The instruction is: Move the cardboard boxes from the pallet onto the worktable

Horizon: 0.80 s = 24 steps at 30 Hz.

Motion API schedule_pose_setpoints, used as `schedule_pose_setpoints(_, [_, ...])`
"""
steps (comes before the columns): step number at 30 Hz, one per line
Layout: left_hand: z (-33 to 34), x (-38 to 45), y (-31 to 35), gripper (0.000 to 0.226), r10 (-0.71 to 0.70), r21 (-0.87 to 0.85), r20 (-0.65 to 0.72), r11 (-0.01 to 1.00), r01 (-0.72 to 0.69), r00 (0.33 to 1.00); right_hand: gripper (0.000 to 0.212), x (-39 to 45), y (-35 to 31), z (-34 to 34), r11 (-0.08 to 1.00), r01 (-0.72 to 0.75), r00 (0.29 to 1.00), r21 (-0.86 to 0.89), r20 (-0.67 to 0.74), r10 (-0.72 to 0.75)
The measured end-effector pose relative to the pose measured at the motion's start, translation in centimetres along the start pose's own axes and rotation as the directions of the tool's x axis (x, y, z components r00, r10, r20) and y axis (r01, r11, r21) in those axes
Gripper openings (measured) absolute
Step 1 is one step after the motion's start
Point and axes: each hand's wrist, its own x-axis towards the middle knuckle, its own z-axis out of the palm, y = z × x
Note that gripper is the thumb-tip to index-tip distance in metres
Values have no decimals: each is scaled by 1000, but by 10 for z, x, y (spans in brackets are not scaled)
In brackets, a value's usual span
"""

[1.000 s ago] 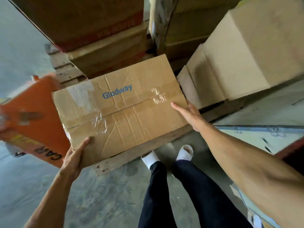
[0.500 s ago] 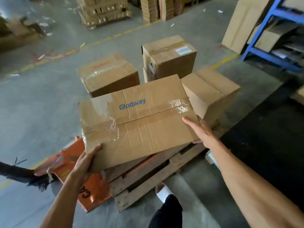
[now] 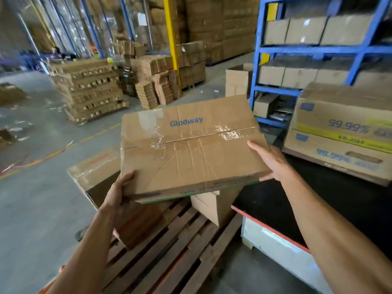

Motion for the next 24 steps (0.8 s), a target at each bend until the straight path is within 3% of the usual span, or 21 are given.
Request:
schedule_pose_setpoints(5, [83,34,34,16,51,-13,174,999,-50,983,77,-2,-40,-54,996,70,977,52,-206,-58])
schedule_pose_setpoints(7, [120,49,50,17,73,-36,244,997,-66,967,76,1,-55,-77,991,103,963,87,-258,-78])
schedule_pose_setpoints(11, [196,76,76,23,79,-2,376,996,-85,923,95,5,-74,-123,982,127,914,143,-402,-60])
schedule_pose_setpoints(14, [265,86,91,19,97,-3,478,994,-109,873,70,13,-88,-164,969,197,862,147,-497,-100])
schedule_pose_setpoints(20, [408,112,99,61,97,-39,659,995,-95,746,46,44,-107,-258,944,308,728,118,-667,-154])
schedule_pose_setpoints(24, [498,122,99,30,115,-61,707,993,-102,698,41,77,-122,-329,895,439,606,76,-760,-233])
